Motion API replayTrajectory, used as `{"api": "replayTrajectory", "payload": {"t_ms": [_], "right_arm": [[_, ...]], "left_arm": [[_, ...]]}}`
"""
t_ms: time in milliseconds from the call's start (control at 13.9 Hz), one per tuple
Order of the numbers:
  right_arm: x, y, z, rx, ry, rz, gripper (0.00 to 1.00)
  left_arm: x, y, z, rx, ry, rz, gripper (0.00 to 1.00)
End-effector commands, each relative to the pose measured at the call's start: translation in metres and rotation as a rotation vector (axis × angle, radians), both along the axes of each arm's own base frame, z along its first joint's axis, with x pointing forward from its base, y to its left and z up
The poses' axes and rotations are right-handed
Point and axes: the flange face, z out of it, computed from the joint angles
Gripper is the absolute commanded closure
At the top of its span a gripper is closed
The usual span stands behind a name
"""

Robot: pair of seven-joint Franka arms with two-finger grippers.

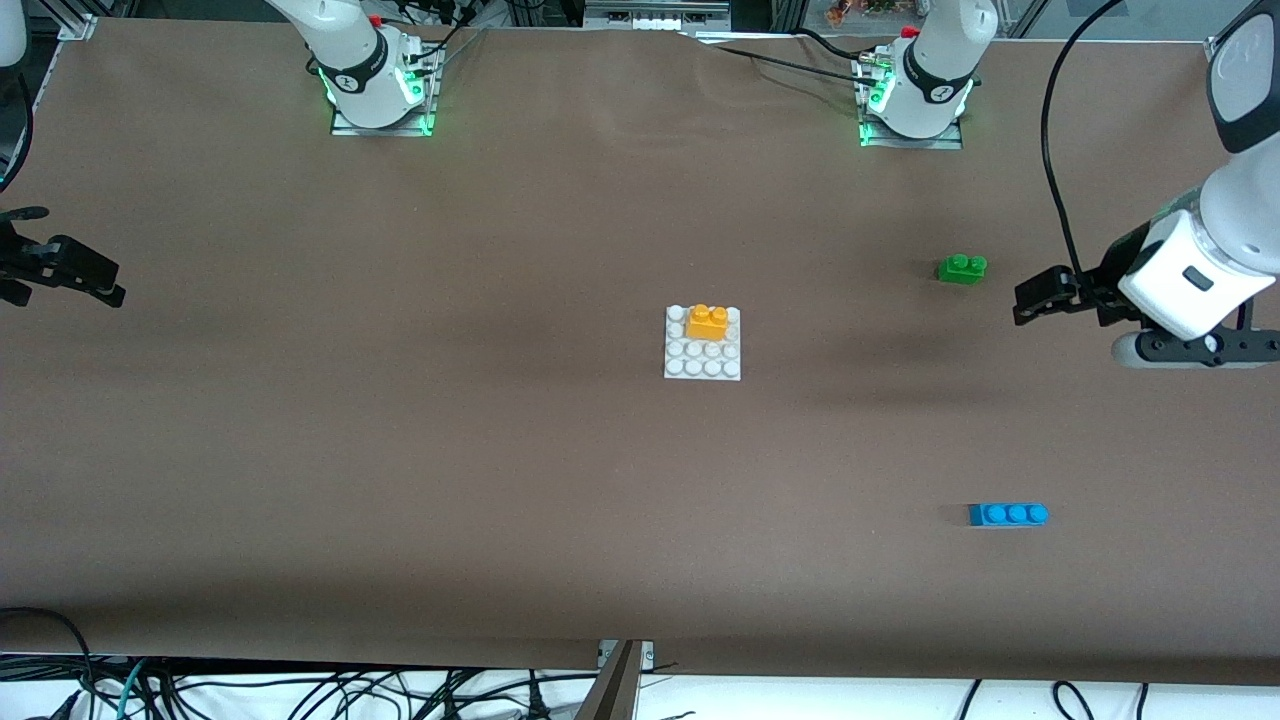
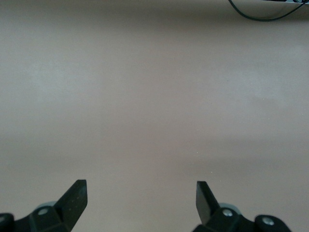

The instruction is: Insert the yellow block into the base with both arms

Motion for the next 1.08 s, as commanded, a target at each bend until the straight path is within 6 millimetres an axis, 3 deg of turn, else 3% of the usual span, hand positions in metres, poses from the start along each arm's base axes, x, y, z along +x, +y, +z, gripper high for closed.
{"api": "replayTrajectory", "payload": {"t_ms": [0, 215, 359, 861, 1004], "right_arm": [[0.001, 0.000, 0.003, -0.003, -0.004, 0.006, 0.00], [0.001, 0.000, 0.003, -0.003, -0.004, 0.006, 0.00], [0.001, 0.002, 0.003, -0.003, -0.003, 0.009, 0.00], [0.000, 0.001, 0.003, -0.001, -0.001, 0.009, 0.00], [0.000, 0.001, 0.003, -0.001, -0.001, 0.007, 0.00]], "left_arm": [[-0.044, 0.001, -0.006, -0.023, -0.052, -0.015, 0.00], [-0.045, -0.008, -0.007, 0.080, -0.056, -0.061, 0.00], [-0.041, 0.004, -0.012, 0.080, -0.035, -0.048, 0.00], [-0.042, 0.017, -0.014, 0.080, 0.006, -0.034, 0.00], [-0.042, 0.012, -0.014, 0.080, 0.008, -0.041, 0.00]]}}
